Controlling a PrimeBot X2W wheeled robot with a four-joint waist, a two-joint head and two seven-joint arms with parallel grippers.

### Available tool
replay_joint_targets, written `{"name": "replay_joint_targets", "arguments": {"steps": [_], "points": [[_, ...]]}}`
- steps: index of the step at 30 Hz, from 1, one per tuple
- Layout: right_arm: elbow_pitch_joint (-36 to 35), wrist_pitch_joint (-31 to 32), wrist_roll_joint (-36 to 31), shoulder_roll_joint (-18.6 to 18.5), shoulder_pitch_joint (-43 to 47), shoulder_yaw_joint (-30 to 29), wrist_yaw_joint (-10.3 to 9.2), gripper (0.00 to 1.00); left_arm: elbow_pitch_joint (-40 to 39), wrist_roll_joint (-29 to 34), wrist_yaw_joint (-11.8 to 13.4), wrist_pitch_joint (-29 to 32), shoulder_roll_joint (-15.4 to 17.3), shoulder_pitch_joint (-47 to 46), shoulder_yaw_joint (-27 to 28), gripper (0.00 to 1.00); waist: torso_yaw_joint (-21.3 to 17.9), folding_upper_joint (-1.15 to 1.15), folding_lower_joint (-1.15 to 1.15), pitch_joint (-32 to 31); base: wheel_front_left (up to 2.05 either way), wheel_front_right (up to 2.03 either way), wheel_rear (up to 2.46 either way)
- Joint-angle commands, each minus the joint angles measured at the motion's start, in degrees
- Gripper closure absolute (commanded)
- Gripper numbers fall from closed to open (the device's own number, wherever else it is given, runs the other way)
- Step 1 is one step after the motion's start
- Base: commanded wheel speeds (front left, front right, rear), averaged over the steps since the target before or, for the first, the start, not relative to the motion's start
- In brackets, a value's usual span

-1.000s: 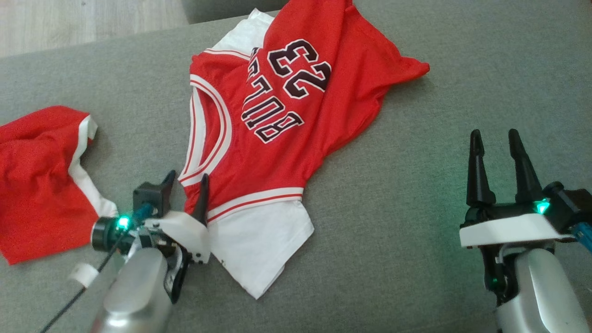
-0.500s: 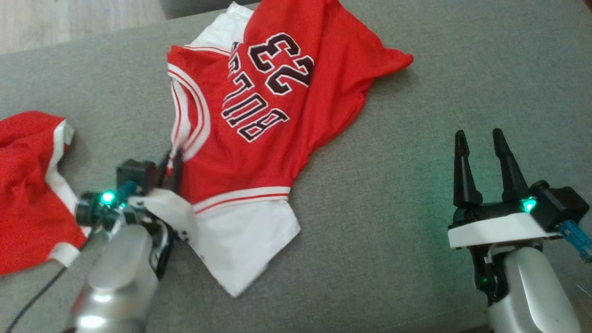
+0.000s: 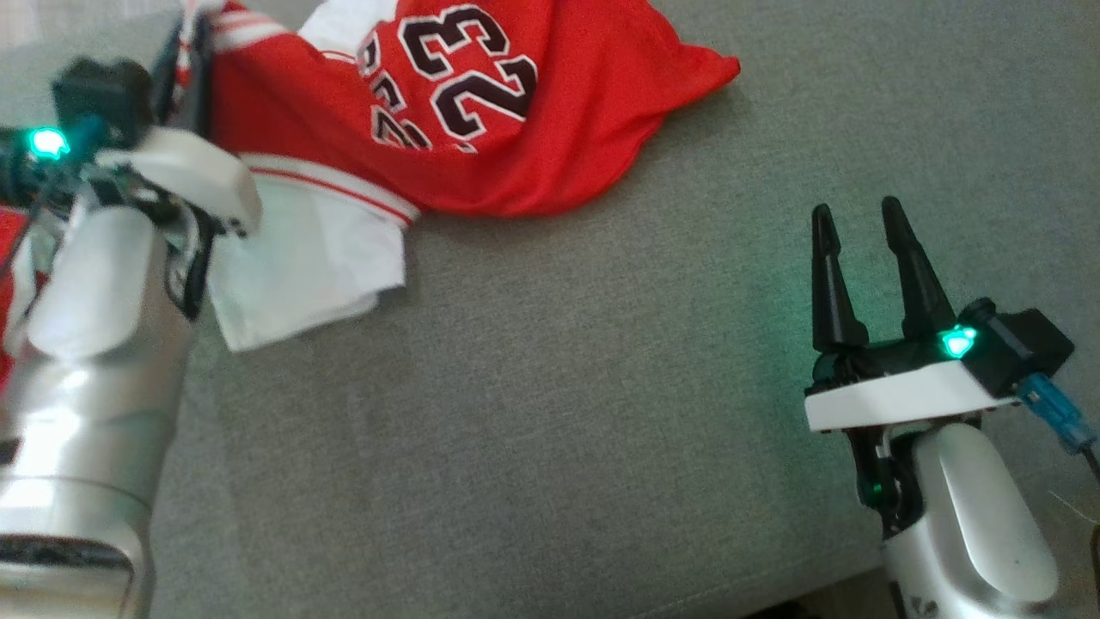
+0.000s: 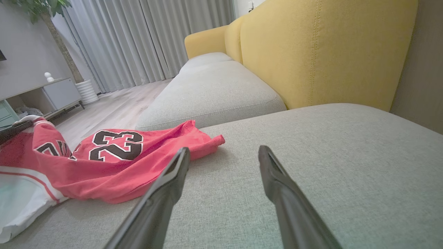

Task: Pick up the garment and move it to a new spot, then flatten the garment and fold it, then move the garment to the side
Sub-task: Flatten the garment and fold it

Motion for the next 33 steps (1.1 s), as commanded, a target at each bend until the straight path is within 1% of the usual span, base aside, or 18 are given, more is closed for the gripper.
{"name": "replay_joint_targets", "arguments": {"steps": [1, 6, 7, 8, 11, 14, 19, 21, 24, 26, 33], "points": [[-2.16, -0.61, 0.44, -0.13, -1.70, 1.54, -0.04, 0.00, -0.51, 0.41, -0.23, -0.43, 2.87, -3.43, 1.45, 1.00, -0.50, 0.00, -0.01, 0.88, 0.00, 0.00, 0.00], [-2.30, -0.61, 0.57, -0.13, -2.40, 1.42, -0.04, 0.00, 2.47, -0.14, -1.51, -1.22, 3.11, -7.27, 0.96, 1.00, -0.15, 0.00, -0.01, 1.85, 0.00, 0.00, 0.00], [-2.23, -0.61, 0.52, -0.13, -2.48, 1.27, -0.04, 0.00, 3.27, -0.56, -2.00, -0.95, 2.83, -7.63, 0.72, 0.08, 0.10, 0.00, -0.01, 1.85, 0.00, 0.00, 0.00], [-2.08, -0.61, 0.41, -0.13, -2.49, 1.13, -0.04, 0.00, 4.16, -0.65, -2.32, -0.50, 2.65, -7.82, 0.27, 0.00, 0.43, 0.00, -0.01, 1.70, 0.00, 0.00, 0.00], [-1.71, -0.61, 0.20, -0.13, -2.40, 0.93, -0.04, 0.00, 5.37, -0.63, -2.79, -0.50, 2.24, -7.80, -0.77, 0.00, 1.16, 0.00, -0.01, 1.23, 0.00, 0.00, 0.00], [-1.22, -0.61, -0.18, -0.13, -2.27, 0.65, -0.04, 0.00, 6.47, -0.70, -2.93, -2.63, 1.70, -7.05, -1.39, 0.00, 2.51, 0.00, -0.01, 0.05, 0.00, 0.00, 0.00], [-1.09, -0.61, -1.16, -0.13, -1.90, -0.73, -0.04, 0.00, 6.40, -1.58, -2.95, -5.64, -0.51, -4.08, -1.72, 0.00, 5.50, 0.00, -0.01, -2.79, 0.00, 0.00, 0.00], [-1.26, -0.61, -1.73, -0.13, -1.47, -1.57, -0.04, 0.00, 5.00, -2.25, -2.44, -6.46, -1.60, -2.14, -1.28, 0.00, 6.96, 0.00, -0.01, -4.15, 0.00, 0.00, 0.00], [-1.33, -0.61, -2.37, -0.13, -0.32, -3.02, -0.04, 0.00, 1.21, -3.17, -1.46, -6.99, -3.37, 2.04, -0.47, 0.00, 9.17, 0.00, -0.01, -6.23, 0.00, 0.00, 0.00], [-1.15, -0.61, -2.87, -0.13, 0.51, -3.59, -0.04, 0.00, -3.36, -3.08, -0.98, -7.06, -4.25, 5.89, -0.25, 0.00, 10.45, 0.00, -0.01, -7.50, 0.00, 0.00, 0.00], [0.58, -0.61, -4.05, -0.13, 3.81, -4.18, -0.04, 0.00, -18.85, -2.36, 3.35, -7.09, -7.18, 23.26, 1.92, 0.00, 13.71, 0.00, -0.01, -10.64, 0.00, 0.00, 0.00]]}}
